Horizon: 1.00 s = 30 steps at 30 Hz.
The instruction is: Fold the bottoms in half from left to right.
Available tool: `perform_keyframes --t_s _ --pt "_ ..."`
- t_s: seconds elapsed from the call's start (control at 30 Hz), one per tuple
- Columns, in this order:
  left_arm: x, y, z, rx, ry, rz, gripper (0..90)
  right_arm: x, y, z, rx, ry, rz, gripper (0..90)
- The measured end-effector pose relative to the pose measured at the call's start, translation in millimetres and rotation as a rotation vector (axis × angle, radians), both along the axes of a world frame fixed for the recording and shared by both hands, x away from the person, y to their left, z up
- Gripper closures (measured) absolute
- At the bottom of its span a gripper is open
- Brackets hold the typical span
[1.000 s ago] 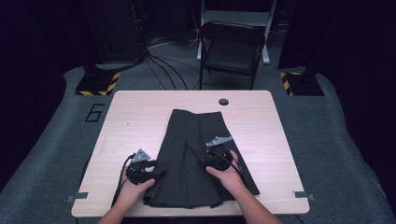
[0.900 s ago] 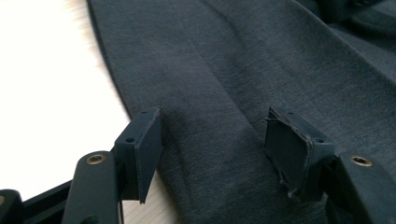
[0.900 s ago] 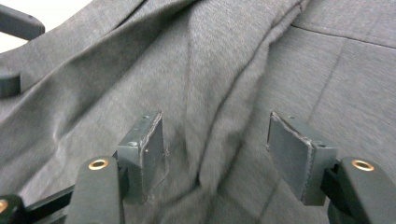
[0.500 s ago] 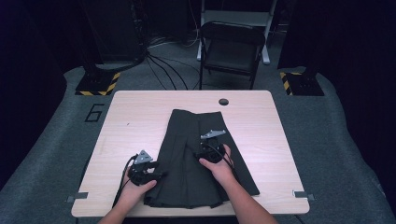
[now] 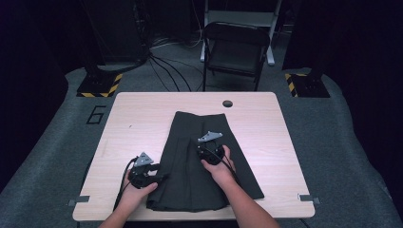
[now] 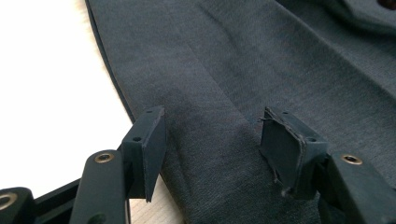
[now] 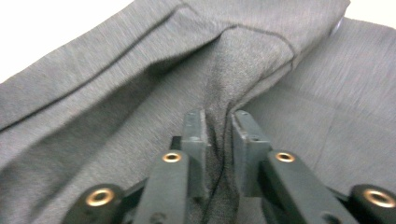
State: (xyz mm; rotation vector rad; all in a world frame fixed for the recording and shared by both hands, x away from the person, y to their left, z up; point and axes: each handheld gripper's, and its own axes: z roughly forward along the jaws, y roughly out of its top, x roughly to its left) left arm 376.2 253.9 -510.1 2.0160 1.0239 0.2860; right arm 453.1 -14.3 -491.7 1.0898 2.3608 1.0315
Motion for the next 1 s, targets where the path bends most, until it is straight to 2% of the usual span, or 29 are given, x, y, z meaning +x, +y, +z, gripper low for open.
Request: perform_keyframes --t_s 0.03,0.07,0.17,0.4,0.5,0.57,0.6,0.7,0.73,0.77,0.8,0.83,0.87,0.9,1.0 --pt "0.0 0.0 0.0 0.0 0.0 0.0 40.4 0.0 0.0 0.0 0.0 0.0 0.0 78.3" --pt "-0.3 1.6 1.8 -0.006 -0.007 0.009 40.4 -3.1 2.2 11.6 -0.025 -0.046 0.024 81.1" --pt "-0.6 4.7 4.4 -0.014 -0.012 0.003 40.4 -4.8 3.3 23.0 -0.021 -0.082 0.032 81.9" --pt "-2.3 18.0 15.6 -0.056 -0.037 0.044 40.4 -4.6 -1.3 60.2 -0.029 -0.085 0.042 82.0" --pt "-2.4 24.3 17.3 -0.079 -0.044 0.072 40.5 -3.4 -5.2 73.3 -0.063 -0.117 0.061 82.0" --pt "-1.9 27.7 17.5 -0.088 -0.046 0.086 40.6 -4.0 -8.3 84.2 -0.068 -0.122 0.046 82.0" --pt "-1.8 29.4 18.3 -0.089 -0.035 0.083 40.6 -4.2 -11.0 90.1 -0.085 -0.121 0.044 82.0" --pt "-1.9 28.0 17.4 -0.09 -0.045 0.088 40.6 -1.4 -22.2 104.1 -0.099 -0.153 0.038 82.1" --pt "-2.0 27.5 17.7 -0.087 -0.038 0.079 40.6 -0.3 -27.3 107.3 -0.093 -0.149 0.026 82.0" --pt "-2.0 26.8 17.7 -0.082 -0.036 0.071 40.6 0.3 -33.0 110.4 -0.098 -0.12 0.011 82.0" --pt "-2.0 25.6 17.3 -0.077 -0.037 0.066 40.6 2.2 -39.0 111.4 -0.098 -0.127 -0.001 82.0" --pt "-2.3 23.8 16.8 -0.077 -0.034 0.062 40.6 2.9 -45.2 112.6 -0.105 -0.105 -0.018 82.0" --pt "-2.5 22.0 16.3 -0.072 -0.035 0.058 40.6 5.9 -52.1 111.2 -0.108 -0.118 -0.026 82.0" --pt "-2.4 20.8 16.0 -0.062 -0.034 0.046 40.6 6.8 -58.1 109.8 -0.106 -0.094 -0.045 81.9" --pt "-2.9 15.3 14.3 -0.052 -0.029 0.031 40.6 10.6 -73.9 99.3 -0.11 -0.065 -0.09 81.8"
